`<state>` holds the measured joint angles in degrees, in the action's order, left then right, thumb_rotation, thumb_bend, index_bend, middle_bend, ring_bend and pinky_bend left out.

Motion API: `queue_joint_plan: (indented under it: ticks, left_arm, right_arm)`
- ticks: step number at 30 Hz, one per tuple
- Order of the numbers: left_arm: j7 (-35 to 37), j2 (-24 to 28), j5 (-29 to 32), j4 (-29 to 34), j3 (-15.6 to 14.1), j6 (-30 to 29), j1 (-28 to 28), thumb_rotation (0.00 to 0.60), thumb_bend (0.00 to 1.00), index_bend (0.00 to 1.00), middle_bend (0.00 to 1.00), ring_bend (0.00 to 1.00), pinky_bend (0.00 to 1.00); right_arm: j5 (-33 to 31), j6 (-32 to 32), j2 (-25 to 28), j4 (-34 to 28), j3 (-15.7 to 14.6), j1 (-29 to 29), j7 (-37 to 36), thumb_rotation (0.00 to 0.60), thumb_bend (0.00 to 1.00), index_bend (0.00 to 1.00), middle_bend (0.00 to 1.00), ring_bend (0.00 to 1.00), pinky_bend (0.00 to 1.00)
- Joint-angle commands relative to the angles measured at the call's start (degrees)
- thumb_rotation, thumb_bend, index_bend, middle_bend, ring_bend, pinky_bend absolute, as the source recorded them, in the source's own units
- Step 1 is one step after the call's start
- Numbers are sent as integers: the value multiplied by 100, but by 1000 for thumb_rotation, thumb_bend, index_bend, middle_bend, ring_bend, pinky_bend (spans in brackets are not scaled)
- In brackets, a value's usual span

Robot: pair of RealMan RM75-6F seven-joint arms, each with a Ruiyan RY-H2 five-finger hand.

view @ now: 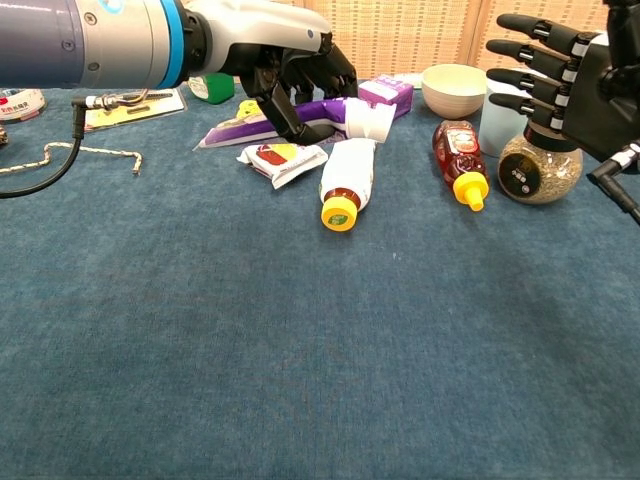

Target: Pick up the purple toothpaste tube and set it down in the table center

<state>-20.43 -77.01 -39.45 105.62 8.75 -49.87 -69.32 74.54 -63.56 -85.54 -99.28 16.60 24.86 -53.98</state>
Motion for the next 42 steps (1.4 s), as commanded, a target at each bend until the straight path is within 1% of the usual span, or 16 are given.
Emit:
queue_joint_plan:
  ticks: [1, 3, 7, 11, 16, 22, 27, 36, 42]
  left_arm:
    - [-70, -44, 38, 12, 24, -58, -23, 600, 1000, 524, 451, 540, 576]
    - [-176, -92, 72, 40, 52, -149, -57, 600, 1000, 524, 451, 540, 576]
    - [-319, -153, 170, 73, 81, -272, -94, 600, 1000, 524, 451, 542, 578]
    - [-549, -258, 337, 100, 122, -418, -176, 600, 1000, 524, 457, 548, 593]
    - [-853, -418, 572, 149, 170, -654, -287, 600, 1000, 524, 462, 553, 598]
    - [-1214, -750, 763, 165, 268, -1159, -364, 600, 1000, 536, 476, 559, 604]
    - [-1410, -981, 860, 127, 360, -1432, -380, 600, 1000, 539, 480, 560, 604]
    - [-1590, -1245, 973, 22, 533, -1594, -392, 600, 1000, 539, 482, 561, 605]
    - [-1640, -1379, 1030, -94, 643, -1567, -401, 600, 1000, 541, 486, 562, 605]
  right_arm:
    - [3, 148, 82, -140, 78, -49, -571, 109, 0, 0, 0, 0, 0]
    - [-9, 127, 31, -115, 102, -66, -723, 109, 0, 0, 0, 0, 0]
    - [-30, 86, -56, -64, 109, -77, -748, 105, 0, 0, 0, 0, 0]
    - [-71, 13, -202, 30, 98, -72, -555, 102, 0, 0, 0, 0, 0]
    - [-205, -152, -425, 126, 157, -56, -160, 103, 0, 0, 0, 0, 0]
    - [-361, -211, -617, 180, 238, -43, 46, 104, 0, 0, 0, 0, 0]
    - [-456, -239, -736, 227, 316, -33, 165, 104, 0, 0, 0, 0, 0]
    - [-519, -225, -862, 247, 396, -9, 323, 104, 0, 0, 0, 0, 0]
    - [-526, -229, -951, 270, 426, 18, 472, 103, 0, 0, 0, 0, 0]
